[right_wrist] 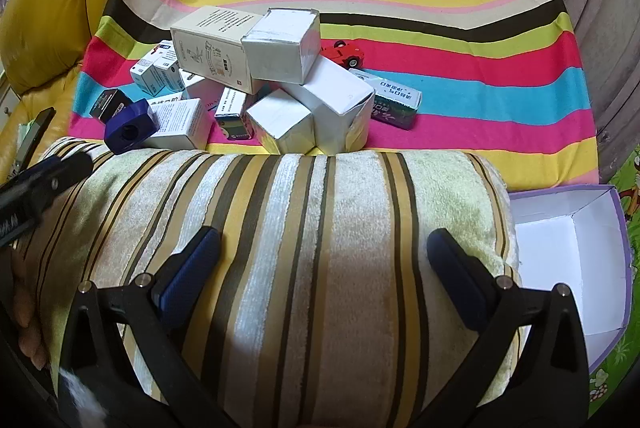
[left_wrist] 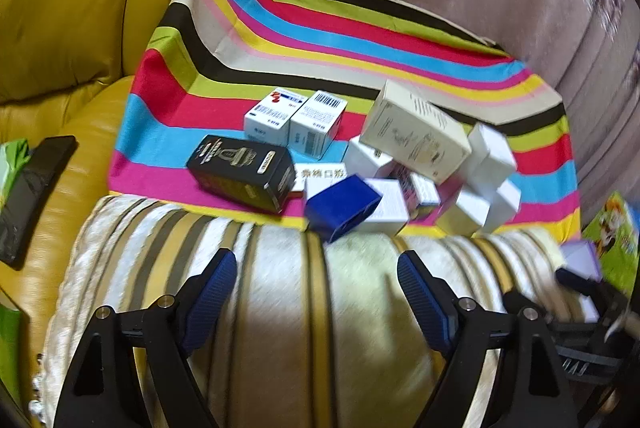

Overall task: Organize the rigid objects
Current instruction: 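Grasp the dark blue box with the left tool while the right tool approaches the white boxes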

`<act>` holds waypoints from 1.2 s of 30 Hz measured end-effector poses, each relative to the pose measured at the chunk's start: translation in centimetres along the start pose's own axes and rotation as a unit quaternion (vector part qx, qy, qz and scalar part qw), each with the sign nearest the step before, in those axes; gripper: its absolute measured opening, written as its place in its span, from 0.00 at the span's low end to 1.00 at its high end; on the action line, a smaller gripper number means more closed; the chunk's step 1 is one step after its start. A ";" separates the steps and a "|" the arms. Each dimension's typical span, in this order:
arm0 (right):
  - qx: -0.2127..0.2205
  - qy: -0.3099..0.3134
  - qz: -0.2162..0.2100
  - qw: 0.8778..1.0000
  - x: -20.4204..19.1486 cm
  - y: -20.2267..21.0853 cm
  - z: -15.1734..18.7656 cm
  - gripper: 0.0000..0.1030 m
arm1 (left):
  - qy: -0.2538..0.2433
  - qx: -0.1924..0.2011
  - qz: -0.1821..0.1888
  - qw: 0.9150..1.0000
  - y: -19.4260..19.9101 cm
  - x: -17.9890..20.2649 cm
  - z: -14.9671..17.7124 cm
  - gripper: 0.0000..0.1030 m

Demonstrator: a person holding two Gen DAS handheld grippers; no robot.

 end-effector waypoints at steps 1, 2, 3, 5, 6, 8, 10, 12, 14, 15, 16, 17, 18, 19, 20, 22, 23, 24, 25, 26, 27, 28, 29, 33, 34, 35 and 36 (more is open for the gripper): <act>0.000 0.000 -0.001 1.000 0.0 0.0 0.0 1.00 | 0.006 0.000 0.006 1.000 -0.1 0.2 -0.2 0.81; 0.000 0.000 -0.002 1.000 0.0 -0.1 -0.1 1.00 | 0.012 -0.001 0.011 1.000 -0.3 0.4 -0.4 0.81; 0.000 -0.001 -0.002 1.000 0.0 -0.1 -0.1 1.00 | 0.020 -0.003 0.015 1.000 -0.6 0.6 -0.6 0.81; 0.002 -0.001 -0.003 1.000 0.0 -0.2 -0.1 1.00 | 0.041 -0.011 0.023 0.999 -1.3 0.7 -0.9 0.77; 0.003 -0.001 -0.004 1.000 0.1 -0.2 -0.1 1.00 | 0.055 -0.015 0.028 0.998 -1.7 0.7 -1.0 0.77; 0.003 -0.003 -0.007 1.000 0.2 -0.2 -0.2 1.00 | 0.079 -0.020 0.033 0.996 -2.2 0.8 -1.2 0.77; 0.003 -0.003 -0.008 1.000 0.2 -0.2 -0.1 1.00 | 0.098 -0.022 0.032 0.994 -2.8 0.9 -1.6 0.76; 0.003 -0.002 -0.008 1.000 0.2 -0.2 -0.1 1.00 | 0.117 -0.025 0.026 0.992 -3.3 0.9 -2.0 0.75; 0.004 -0.003 -0.008 1.000 0.2 -0.2 -0.1 1.00 | 0.129 -0.031 0.019 0.991 -4.1 0.8 -2.3 0.74; 0.003 -0.003 -0.008 1.000 0.2 -0.2 -0.1 1.00 | 0.134 -0.035 0.014 0.990 -4.5 0.8 -2.3 0.74; 0.004 -0.003 -0.008 1.000 0.2 -0.2 -0.2 1.00 | 0.136 -0.037 0.012 0.990 -4.6 0.9 -2.4 0.74; 0.004 -0.002 -0.007 1.000 0.2 -0.2 -0.2 1.00 | 0.137 -0.036 0.009 0.990 -4.8 1.0 -2.5 0.73; 0.003 -0.003 -0.007 1.000 0.2 -0.2 -0.2 1.00 | 0.136 -0.037 0.007 0.990 -5.0 1.1 -2.6 0.72; 0.004 -0.002 -0.007 1.000 0.2 -0.2 -0.2 1.00 | 0.136 -0.038 0.005 0.990 -5.2 1.1 -2.6 0.66; 0.004 -0.002 -0.007 1.000 0.3 -0.2 -0.2 1.00 | 0.138 -0.039 0.005 0.990 -5.4 1.1 -2.6 0.59; 0.004 -0.002 -0.007 1.000 0.2 -0.2 -0.2 1.00 | 0.138 -0.040 0.004 0.990 -5.5 1.0 -2.6 0.56; 0.005 -0.002 -0.007 1.000 0.2 -0.2 -0.2 1.00 | 0.137 -0.039 0.004 0.990 -5.5 1.0 -2.6 0.56; 0.004 -0.002 -0.007 1.000 0.2 -0.2 -0.2 1.00 | 0.137 -0.037 0.005 0.990 -5.4 1.0 -2.5 0.56; 0.004 -0.002 -0.006 1.000 0.3 -0.2 -0.2 1.00 | 0.137 -0.036 0.006 0.990 -5.4 1.0 -2.5 0.56; 0.004 -0.002 -0.007 1.000 0.3 -0.2 -0.2 1.00 | 0.135 -0.035 0.007 0.990 -5.4 1.0 -2.5 0.56; 0.005 -0.002 -0.007 1.000 0.3 -0.2 -0.2 1.00 | 0.134 -0.034 0.009 0.990 -5.3 1.0 -2.4 0.56; 0.005 -0.003 -0.008 1.000 0.3 -0.2 -0.2 1.00 | 0.132 -0.032 0.012 0.991 -5.2 1.1 -2.4 0.56; 0.007 -0.004 -0.010 1.000 0.3 -0.1 -0.2 1.00 | 0.131 -0.030 0.015 0.991 -5.2 1.2 -2.3 0.56; 0.010 -0.005 -0.012 1.000 0.4 0.3 -0.3 1.00 | 0.121 -0.018 0.031 0.992 -4.8 1.6 -2.3 0.56; 0.011 -0.006 -0.013 1.000 0.4 0.4 -0.4 1.00 | 0.119 -0.014 0.035 0.992 -4.7 1.6 -2.2 0.56; 0.013 -0.008 -0.018 1.000 0.5 0.7 -0.6 1.00 | 0.116 -0.011 0.036 0.992 -4.6 1.7 -2.2 0.56; 0.014 -0.008 -0.021 1.000 0.4 0.8 -0.7 1.00 | 0.114 -0.009 0.037 0.993 -4.5 1.8 -2.2 0.56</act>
Point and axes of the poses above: each gripper's, at about its wrist camera, not at the fingertips, and y roughly against the way its jaws point, x to its right, z to its underside, the point moved 8 cm from there along -y, roughly the way its jaws point, and after that the axes turned 5 degrees about -x, right-handed, at the moved point
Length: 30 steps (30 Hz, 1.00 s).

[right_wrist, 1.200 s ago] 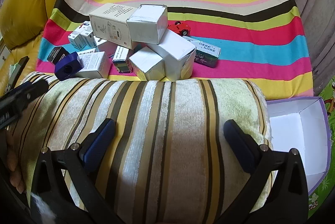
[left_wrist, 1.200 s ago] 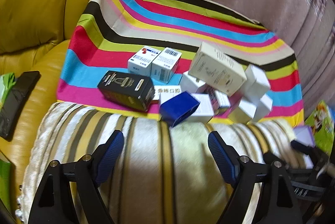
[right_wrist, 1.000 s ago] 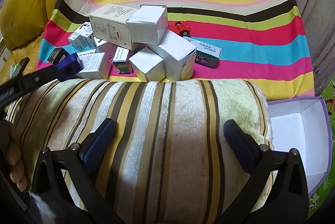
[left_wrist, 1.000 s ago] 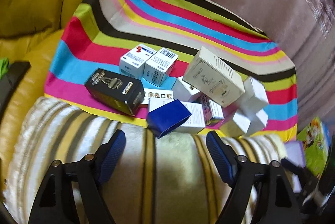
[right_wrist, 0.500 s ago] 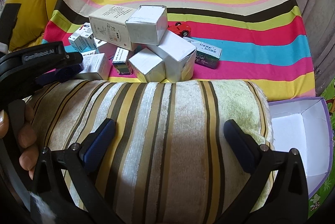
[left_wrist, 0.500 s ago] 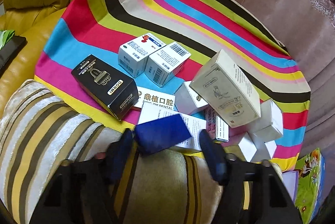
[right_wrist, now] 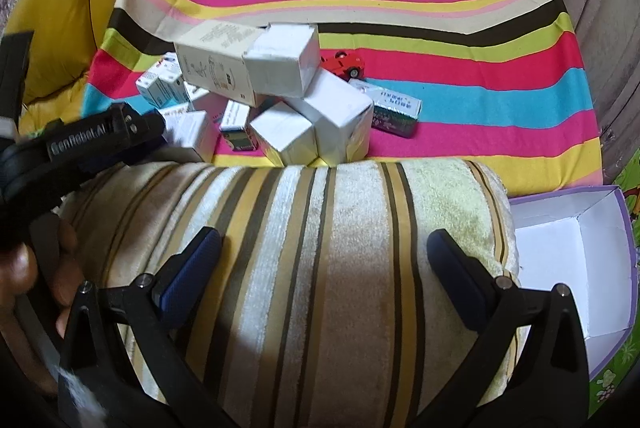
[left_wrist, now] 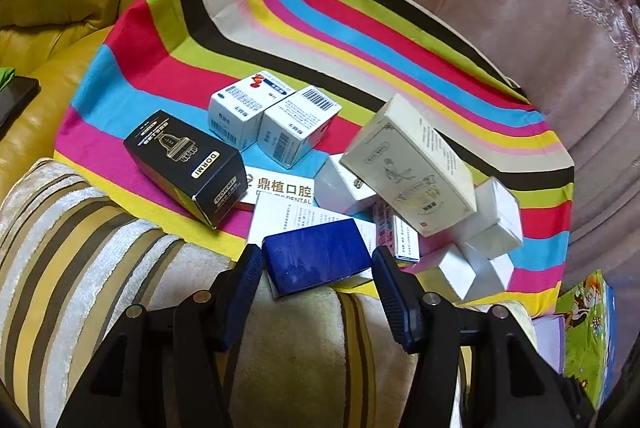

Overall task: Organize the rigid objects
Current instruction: 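Grasp the dark blue box with the left tool while the right tool approaches the white boxes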

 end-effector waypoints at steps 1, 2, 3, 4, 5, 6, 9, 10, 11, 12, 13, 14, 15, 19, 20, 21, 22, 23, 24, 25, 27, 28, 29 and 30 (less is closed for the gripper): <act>0.003 -0.001 -0.006 1.000 -0.1 0.2 -0.2 1.00 | -0.002 0.001 0.001 1.000 0.0 0.2 0.1 0.56; 0.007 -0.002 -0.015 1.000 -0.1 0.5 -0.6 1.00 | -0.004 0.002 0.002 1.000 0.0 0.3 0.1 0.56; 0.009 -0.002 -0.018 1.000 -0.3 0.5 -0.8 1.00 | -0.005 0.004 0.003 1.000 0.1 0.3 0.1 0.56; 0.014 -0.001 -0.022 1.000 -0.4 0.7 -1.1 1.00 | -0.004 0.005 0.004 1.000 0.1 0.3 0.1 0.56; 0.019 0.000 -0.025 1.000 -0.6 1.0 -1.6 1.00 | -0.004 0.006 0.006 1.000 0.1 0.3 0.1 0.56; 0.024 0.001 -0.027 0.999 -0.8 1.2 -2.0 1.00 | -0.003 0.007 0.006 1.000 0.1 0.3 0.0 0.56; 0.048 -0.001 -0.035 0.998 -1.5 1.9 -3.7 1.00 | -0.002 0.012 0.009 1.000 0.3 0.4 0.0 0.56; 0.054 -0.002 -0.037 0.998 -1.6 2.0 -4.2 1.00 | -0.003 0.012 0.009 1.000 0.3 0.3 0.0 0.56; 0.060 -0.004 -0.039 0.997 -1.8 2.0 -5.0 1.00 | -0.003 0.012 0.010 1.000 0.3 0.3 0.0 0.56; 0.063 -0.006 -0.039 0.997 -1.8 2.1 -5.5 1.00 | -0.003 0.012 0.010 1.000 0.3 0.3 0.0 0.56; 0.064 -0.010 -0.039 0.997 -1.8 2.0 -6.0 1.00 | -0.003 0.013 0.011 1.000 0.2 0.3 0.1 0.56; 0.068 -0.019 -0.040 0.997 -1.6 1.9 -6.7 1.00 | -0.003 0.014 0.011 1.000 0.3 0.3 0.1 0.56; 0.072 -0.026 -0.041 0.996 -1.5 1.9 -7.2 1.00 | -0.002 0.016 0.012 1.000 0.3 0.3 0.0 0.56; 0.077 -0.042 -0.038 0.995 -1.2 1.2 -8.8 0.99 | -0.002 0.016 0.013 1.000 0.3 0.3 0.1 0.56; 0.076 -0.045 -0.036 0.995 -1.2 0.8 -9.2 0.97 | -0.002 0.017 0.013 1.000 0.3 0.3 0.0 0.56; 0.075 -0.046 -0.035 0.996 -1.2 0.6 -9.3 0.96 | -0.002 0.017 0.013 1.000 0.3 0.2 0.0 0.56; 0.075 -0.046 -0.035 0.996 -1.3 0.4 -9.6 0.95 | -0.002 0.016 0.013 1.000 0.3 0.3 0.0 0.56; 0.074 -0.044 -0.030 0.996 -1.4 0.0 -9.8 0.94 | -0.003 0.016 0.013 1.000 0.3 0.2 0.0 0.56; 0.073 -0.043 -0.025 0.996 -1.5 -0.3 -9.9 0.93 | -0.003 0.016 0.012 1.000 0.3 0.2 0.0 0.56; 0.070 -0.042 -0.021 0.996 -1.6 -0.6 -10.0 0.90 | -0.003 0.016 0.012 1.000 0.2 0.2 0.1 0.56; 0.063 -0.039 -0.018 0.997 -1.8 -1.2 -10.1 0.87 | -0.004 0.018 0.010 1.000 0.2 0.2 0.1 0.56; 0.060 -0.038 -0.015 0.997 -1.8 -1.6 -10.2 0.85 | -0.005 0.018 0.010 1.000 0.2 0.2 0.1 0.56; 0.059 -0.039 -0.013 0.997 -1.7 -1.7 -10.3 0.83 | -0.005 0.019 0.009 1.000 0.2 0.2 0.1 0.56; 0.059 -0.042 -0.011 0.997 -1.5 -1.8 -10.3 0.82 | -0.006 0.020 0.009 1.000 0.2 0.2 0.1 0.56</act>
Point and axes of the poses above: each gripper's, at about its wrist camera, not at the fingertips, and y roughly against the way its jaws point, x to its right, z to its underside, the point moved 8 cm from there along -y, roughly the way its jaws point, and after that the axes turned 5 degrees about -x, right-handed, at the moved point
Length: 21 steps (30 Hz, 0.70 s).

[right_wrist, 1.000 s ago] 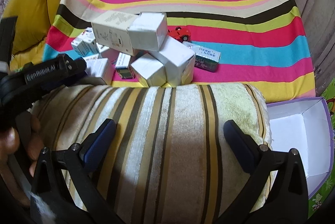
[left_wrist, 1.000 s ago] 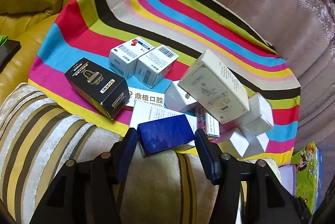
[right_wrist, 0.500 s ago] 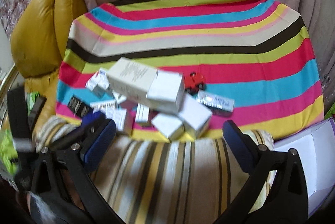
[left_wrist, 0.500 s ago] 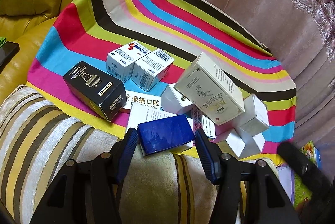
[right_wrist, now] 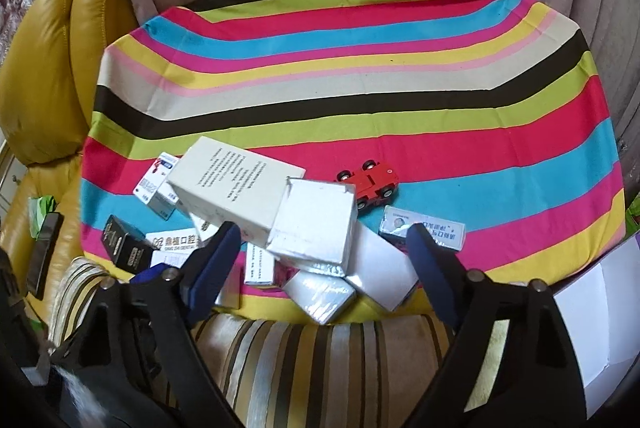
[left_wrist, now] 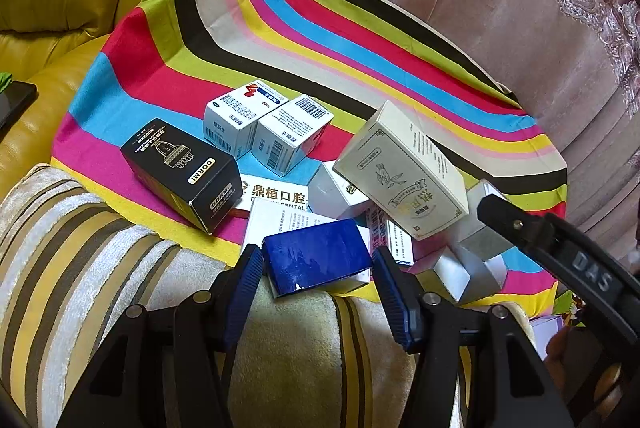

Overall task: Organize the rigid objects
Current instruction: 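Grasp the dark blue box with the left tool while the right tool approaches the white boxes, then grasp a small white box with the right tool while the left tool carries the blue box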

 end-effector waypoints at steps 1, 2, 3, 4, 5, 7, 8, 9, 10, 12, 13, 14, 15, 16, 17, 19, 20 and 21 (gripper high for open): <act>-0.001 -0.003 0.000 1.000 0.2 -0.2 -0.1 0.81 | -0.001 0.000 -0.001 1.000 0.0 0.0 0.0 0.56; -0.004 -0.005 -0.002 1.000 0.3 -0.4 -0.1 0.76 | -0.001 0.000 -0.002 1.000 -0.1 0.0 0.0 0.56; -0.007 -0.007 -0.002 1.000 0.4 -0.5 -0.1 0.72 | -0.001 0.001 -0.002 1.000 -0.1 0.0 0.0 0.56; -0.012 -0.009 -0.004 1.000 0.5 -0.7 0.0 0.66 | -0.002 0.001 -0.002 1.000 0.0 0.0 0.0 0.56; -0.015 -0.007 -0.004 1.000 0.5 -0.8 0.0 0.61 | -0.002 0.002 -0.003 1.000 -0.1 0.0 0.0 0.56; -0.016 -0.001 0.001 1.000 0.7 -1.0 0.0 0.54 | -0.004 0.003 -0.004 1.000 -0.1 0.1 0.0 0.56; -0.019 0.001 0.001 1.000 0.8 -1.1 0.1 0.48 | -0.005 0.004 -0.004 1.000 -0.1 0.2 0.0 0.56; -0.021 0.001 -0.001 1.000 0.9 -1.2 0.1 0.46 | -0.006 0.004 -0.005 1.000 -0.1 0.2 0.0 0.56; -0.021 0.002 -0.001 1.000 1.0 -1.2 0.2 0.45 | -0.006 0.005 -0.006 1.000 0.0 0.2 0.0 0.56; -0.014 0.005 -0.003 1.000 1.2 -1.0 0.3 0.45 | -0.008 0.007 -0.005 1.000 0.0 0.2 0.0 0.56; -0.011 0.005 -0.005 1.000 1.3 -0.8 0.4 0.45 | -0.008 0.008 -0.006 1.000 0.0 0.3 0.0 0.56; -0.010 0.004 -0.006 1.000 1.5 -0.8 0.5 0.45 | -0.009 0.008 -0.006 1.000 0.0 0.3 0.0 0.56; -0.009 0.003 -0.009 1.000 1.6 -0.7 0.6 0.45 | -0.010 0.009 -0.006 1.000 0.1 0.3 0.0 0.56; -0.009 0.001 -0.014 1.000 1.8 -0.5 0.7 0.45 | -0.012 0.011 -0.007 1.000 0.1 0.4 0.0 0.56; -0.007 -0.001 -0.018 1.000 2.0 -0.3 0.8 0.45 | -0.013 0.013 -0.007 1.000 0.2 0.4 0.0 0.56; 0.003 -0.004 -0.021 1.000 2.5 0.5 1.0 0.45 | -0.016 0.016 -0.008 1.000 0.3 0.5 -0.1 0.56; 0.007 -0.004 -0.022 1.000 2.6 0.8 1.0 0.45 | -0.018 0.017 -0.009 1.000 0.4 0.6 -0.1 0.56; 0.010 -0.004 -0.022 1.000 2.7 1.2 1.0 0.45 | -0.020 0.019 -0.010 1.000 0.4 0.7 -0.1 0.56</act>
Point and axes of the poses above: each gripper's, at about its wrist camera, not at the fingertips, and y roughly against the way its jaws point, x to its right, z to its underside, the point moved 8 cm from there along -y, roughly the way its jaws point, and after that the axes turned 5 degrees about -x, right-handed, at the moved point
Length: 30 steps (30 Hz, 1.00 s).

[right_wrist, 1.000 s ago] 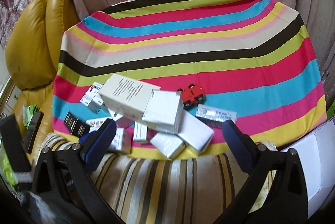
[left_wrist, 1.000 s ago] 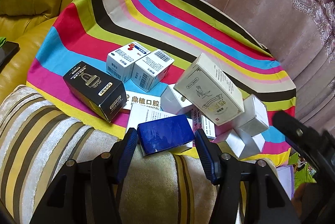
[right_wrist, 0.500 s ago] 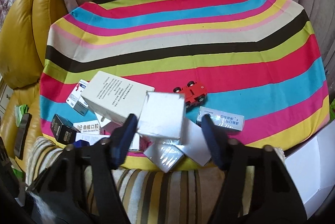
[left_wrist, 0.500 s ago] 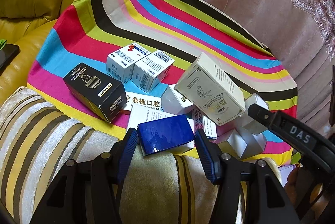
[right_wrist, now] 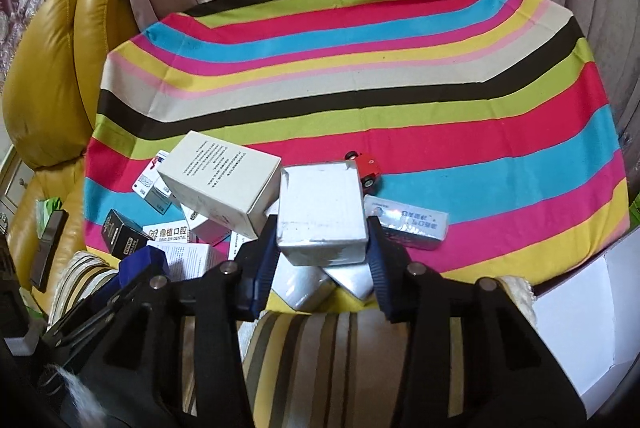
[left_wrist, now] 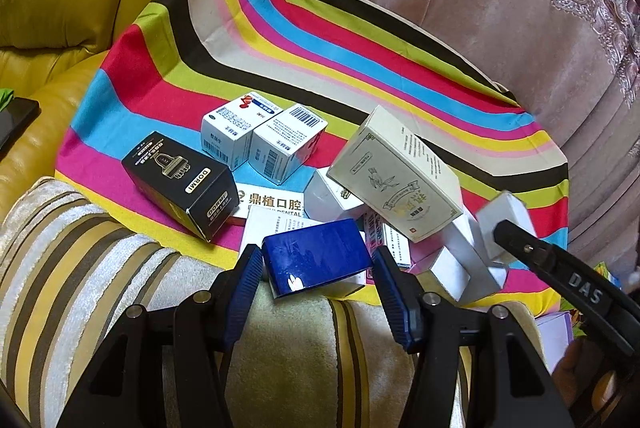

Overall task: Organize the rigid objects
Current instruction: 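Grasp a small white box with the right tool while the left tool carries the blue box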

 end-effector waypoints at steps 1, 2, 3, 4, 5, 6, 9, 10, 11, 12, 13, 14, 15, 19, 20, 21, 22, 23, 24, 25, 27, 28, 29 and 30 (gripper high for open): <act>0.001 0.001 -0.001 1.000 0.0 0.3 0.1 0.45 | -0.002 0.001 -0.001 1.000 0.1 0.1 0.0 0.56; 0.001 0.003 -0.004 1.000 0.1 0.6 0.4 0.45 | -0.004 0.003 -0.001 1.000 0.2 0.2 0.0 0.56; 0.000 0.003 -0.005 1.000 0.1 0.6 0.5 0.45 | -0.006 0.005 -0.004 1.000 0.3 0.3 -0.1 0.56; -0.001 0.002 -0.007 1.000 0.2 0.8 0.8 0.45 | -0.010 0.008 -0.006 1.000 0.5 0.4 -0.1 0.56; -0.002 0.000 -0.009 1.000 0.4 1.0 1.1 0.45 | -0.014 0.012 -0.008 1.000 0.7 0.6 -0.1 0.56; -0.002 -0.003 -0.012 1.000 0.6 1.3 1.4 0.45 | -0.019 0.016 -0.010 1.000 1.0 0.9 -0.2 0.56; -0.001 -0.011 -0.017 1.000 1.6 2.1 2.0 0.45 | -0.032 0.025 -0.013 0.999 1.8 1.6 -0.2 0.56; -0.001 -0.012 -0.017 1.000 1.8 2.4 2.2 0.45 | -0.035 0.026 -0.012 0.999 2.0 1.9 -0.1 0.56; -0.002 -0.014 -0.017 1.000 2.3 2.7 2.5 0.45 | -0.039 0.026 -0.010 0.999 2.2 2.2 -0.1 0.56; -0.004 -0.015 -0.017 1.000 2.5 3.0 2.7 0.45 | -0.042 0.026 -0.010 0.999 2.3 2.6 0.0 0.56; -0.007 -0.018 -0.017 1.000 2.9 3.2 3.1 0.45 | -0.046 0.025 -0.009 0.999 2.4 3.0 0.2 0.56; -0.009 -0.021 -0.019 1.000 3.3 3.4 3.3 0.45 | -0.051 0.023 -0.007 0.998 2.4 3.4 0.4 0.56; -0.011 -0.025 -0.019 0.999 3.7 3.7 3.6 0.45 | -0.057 0.022 -0.005 0.998 2.5 3.9 0.6 0.56; -0.007 -0.034 -0.018 0.999 5.2 5.0 4.6 0.45 | -0.088 0.021 0.004 0.996 3.0 6.6 1.5 0.56; -0.008 -0.037 -0.019 0.999 5.5 5.2 4.8 0.45 | -0.098 0.020 0.008 0.995 3.1 7.5 1.8 0.56; -0.008 -0.042 -0.020 0.999 6.0 5.5 5.0 0.45 | -0.104 0.018 0.011 0.994 3.2 8.1 2.1 0.56; -0.009 -0.049 -0.023 0.999 6.5 5.8 5.3 0.45 | -0.111 0.016 0.014 0.994 3.2 8.8 2.4 0.56; -0.008 -0.055 -0.024 0.998 7.1 6.2 5.5 0.45 | -0.120 0.013 0.017 0.993 3.1 9.6 2.8 0.56; -0.007 -0.057 -0.022 0.998 7.5 6.4 5.6 0.45 | -0.125 0.010 0.020 0.992 3.1 10.1 3.0 0.56; -0.004 -0.061 -0.019 0.998 8.0 6.7 5.7 0.45 | -0.131 0.007 0.024 0.991 3.1 10.7 3.3 0.56; -0.002 -0.070 -0.015 0.997 9.1 7.2 6.1 0.45 | -0.146 0.001 0.031 0.989 3.1 12.1 4.1 0.56; -0.002 -0.075 -0.013 0.997 9.7 7.4 6.3 0.45 | -0.152 0.000 0.032 0.988 3.1 12.5 4.3 0.56; -0.002 -0.081 -0.010 0.997 10.3 7.6 6.5 0.45 | -0.159 -0.002 0.035 0.987 3.1 13.1 4.6 0.56; -0.002 -0.085 -0.008 0.996 10.8 7.7 6.7 0.45 | -0.167 -0.005 0.040 0.985 3.1 13.9 5.0 0.56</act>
Point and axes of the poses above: each gripper's, at about its wrist camera, not at the fingertips, and y roughly against the way its jaws point, x to its right, z to its underside, the point moved 8 cm from there along -y, roughly the way its jaws point, and after that the axes turned 5 degrees about -x, right-handed, at the moved point
